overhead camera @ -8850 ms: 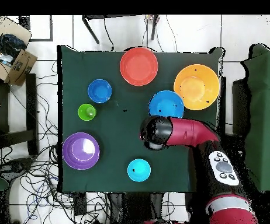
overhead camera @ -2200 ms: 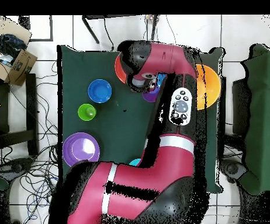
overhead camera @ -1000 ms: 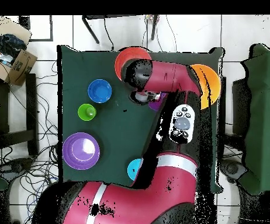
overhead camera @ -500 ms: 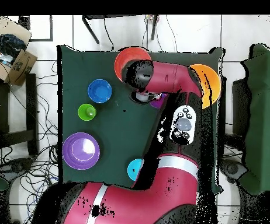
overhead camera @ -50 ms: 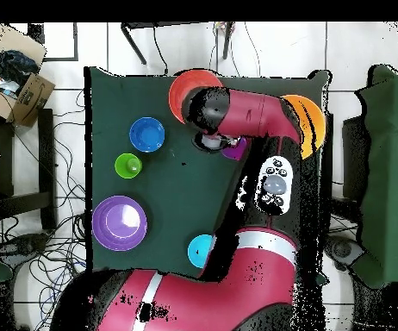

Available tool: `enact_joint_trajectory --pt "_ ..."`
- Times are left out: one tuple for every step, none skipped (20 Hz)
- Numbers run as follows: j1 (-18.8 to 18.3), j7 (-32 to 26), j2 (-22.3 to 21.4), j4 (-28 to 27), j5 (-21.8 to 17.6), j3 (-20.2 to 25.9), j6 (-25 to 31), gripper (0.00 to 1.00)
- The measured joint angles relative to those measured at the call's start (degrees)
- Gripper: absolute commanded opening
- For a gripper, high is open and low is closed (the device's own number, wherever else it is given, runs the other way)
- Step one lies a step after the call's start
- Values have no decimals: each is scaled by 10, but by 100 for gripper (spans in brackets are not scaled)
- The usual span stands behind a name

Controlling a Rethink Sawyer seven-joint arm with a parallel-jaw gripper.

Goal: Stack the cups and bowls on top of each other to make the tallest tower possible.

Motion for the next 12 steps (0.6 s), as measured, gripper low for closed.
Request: enact_joint_trajectory --pt "-1 0 0 0 3 1 1 0" --pt "-3 0 0 0 5 2 2 0" --pt "-4 0 0 0 7 2 2 0" --pt "-5 0 1 0 8 3 3 0" --pt "-6 0 1 0 8 3 3 0" --pt "-7 0 2 -1 9 4 3 0" --pt "-8 0 3 -1 10 5 3 0" --pt "-11 0 4 -1 13 8 3 0" --pt "-12 0 5 -1 15 10 3 0" --pt "-16 0 6 -1 20 16 3 0" --pt "-18 0 6 0 23 19 3 0" --pt "-19 0 6 1 27 23 3 0"
